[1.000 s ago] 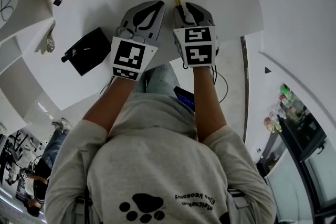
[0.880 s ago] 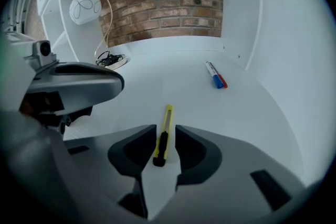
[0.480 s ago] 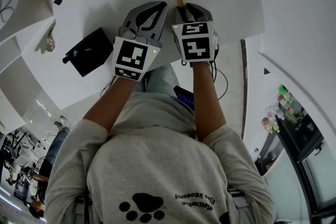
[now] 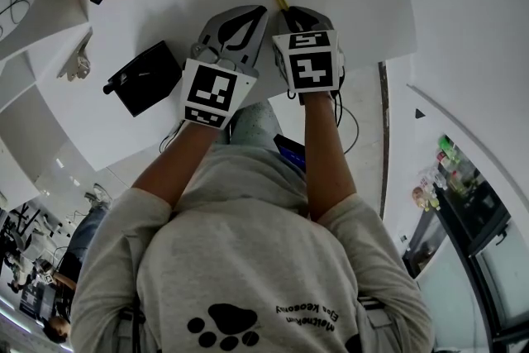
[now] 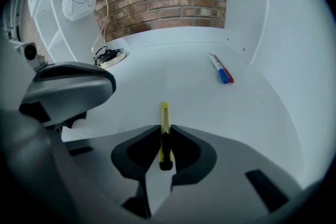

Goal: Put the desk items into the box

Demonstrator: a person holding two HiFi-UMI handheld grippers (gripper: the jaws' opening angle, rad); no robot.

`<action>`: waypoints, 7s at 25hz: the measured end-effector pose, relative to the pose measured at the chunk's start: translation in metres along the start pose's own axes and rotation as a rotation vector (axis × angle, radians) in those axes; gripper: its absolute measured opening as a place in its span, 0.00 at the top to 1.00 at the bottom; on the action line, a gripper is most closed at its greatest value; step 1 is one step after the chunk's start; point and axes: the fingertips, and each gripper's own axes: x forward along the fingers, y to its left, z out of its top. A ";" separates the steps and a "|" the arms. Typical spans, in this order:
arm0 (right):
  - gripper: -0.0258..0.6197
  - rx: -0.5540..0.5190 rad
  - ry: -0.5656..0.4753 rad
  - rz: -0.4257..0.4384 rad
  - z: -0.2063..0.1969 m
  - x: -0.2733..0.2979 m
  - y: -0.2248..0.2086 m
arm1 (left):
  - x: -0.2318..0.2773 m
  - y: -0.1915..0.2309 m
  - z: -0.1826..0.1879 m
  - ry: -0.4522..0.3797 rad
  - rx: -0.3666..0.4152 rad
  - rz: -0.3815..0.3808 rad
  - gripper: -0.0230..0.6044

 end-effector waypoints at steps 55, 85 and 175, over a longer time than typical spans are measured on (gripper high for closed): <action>0.86 -0.035 -0.879 -0.217 0.107 -0.241 0.061 | -0.139 -0.023 0.137 -0.293 0.099 0.087 0.95; 0.86 -0.257 -0.970 0.091 0.121 -0.239 0.222 | -0.271 0.029 0.098 -0.337 0.028 0.347 0.95; 0.79 -0.471 -0.384 0.239 0.076 -0.116 0.302 | -0.311 0.091 0.001 -0.174 -0.200 0.522 0.95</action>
